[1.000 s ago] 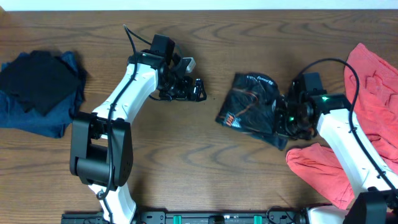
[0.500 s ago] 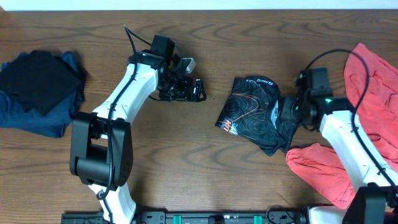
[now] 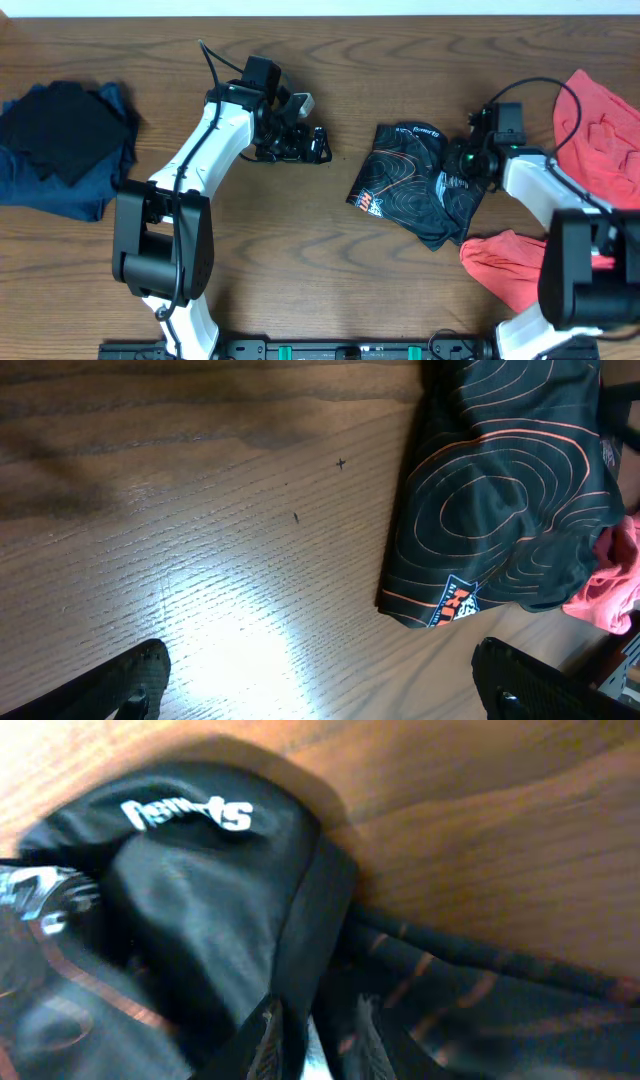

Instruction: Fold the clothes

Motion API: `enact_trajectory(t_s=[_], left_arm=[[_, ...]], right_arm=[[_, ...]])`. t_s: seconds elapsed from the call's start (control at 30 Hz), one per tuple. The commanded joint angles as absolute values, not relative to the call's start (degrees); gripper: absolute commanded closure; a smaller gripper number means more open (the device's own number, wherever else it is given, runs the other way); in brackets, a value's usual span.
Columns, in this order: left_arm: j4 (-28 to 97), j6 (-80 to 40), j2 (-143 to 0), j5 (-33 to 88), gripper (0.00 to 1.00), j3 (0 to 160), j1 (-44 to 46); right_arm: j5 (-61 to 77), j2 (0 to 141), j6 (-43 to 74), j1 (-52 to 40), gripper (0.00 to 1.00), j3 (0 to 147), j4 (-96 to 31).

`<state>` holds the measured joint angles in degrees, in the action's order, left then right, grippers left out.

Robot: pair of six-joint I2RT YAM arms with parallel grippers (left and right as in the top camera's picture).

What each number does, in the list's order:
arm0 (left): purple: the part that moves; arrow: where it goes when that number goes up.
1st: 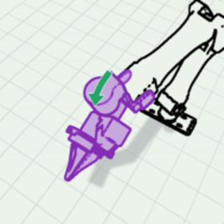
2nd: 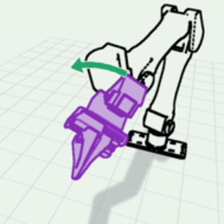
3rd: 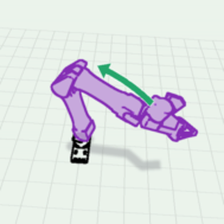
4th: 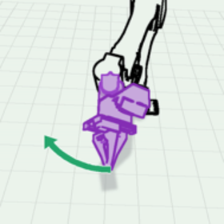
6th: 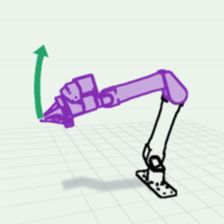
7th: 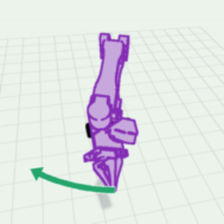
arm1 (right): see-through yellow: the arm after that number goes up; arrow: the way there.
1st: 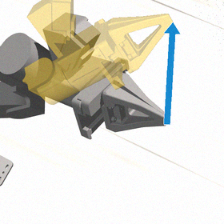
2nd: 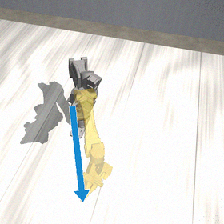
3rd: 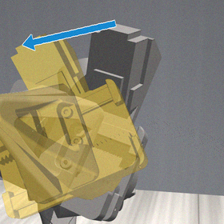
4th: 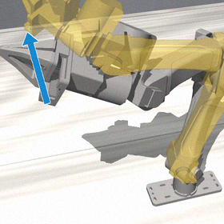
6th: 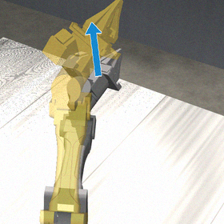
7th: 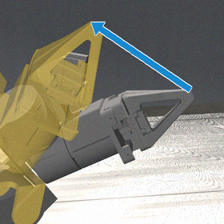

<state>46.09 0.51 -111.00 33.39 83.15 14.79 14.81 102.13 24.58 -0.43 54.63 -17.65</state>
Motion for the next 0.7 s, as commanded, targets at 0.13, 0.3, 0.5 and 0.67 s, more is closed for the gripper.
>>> enact_trajectory(t_s=[0.13, 0.3, 0.5, 0.67], left_arm=[[46.24, 1.74, -110.69, 32.91, 0.02, 83.59, 14.92], [46.24, 1.74, -110.69, 32.91, 0.02, 83.59, 14.92], [46.24, 1.74, -110.69, 32.91, 0.02, 83.59, 14.92], [46.26, 1.74, -110.69, 32.91, 0.02, 83.59, 14.92]], right_arm=[[20.75, 105.89, 25.89, -0.43, 0.81, 54.65, -12.62], [20.8, 105.75, 25.89, -0.34, 0.79, 54.68, -7.86], [20.75, 105.78, 25.89, -0.38, 0.94, 54.68, -8.43], [20.82, 105.73, 25.91, -0.3, 0.99, 54.7, -8.56]])
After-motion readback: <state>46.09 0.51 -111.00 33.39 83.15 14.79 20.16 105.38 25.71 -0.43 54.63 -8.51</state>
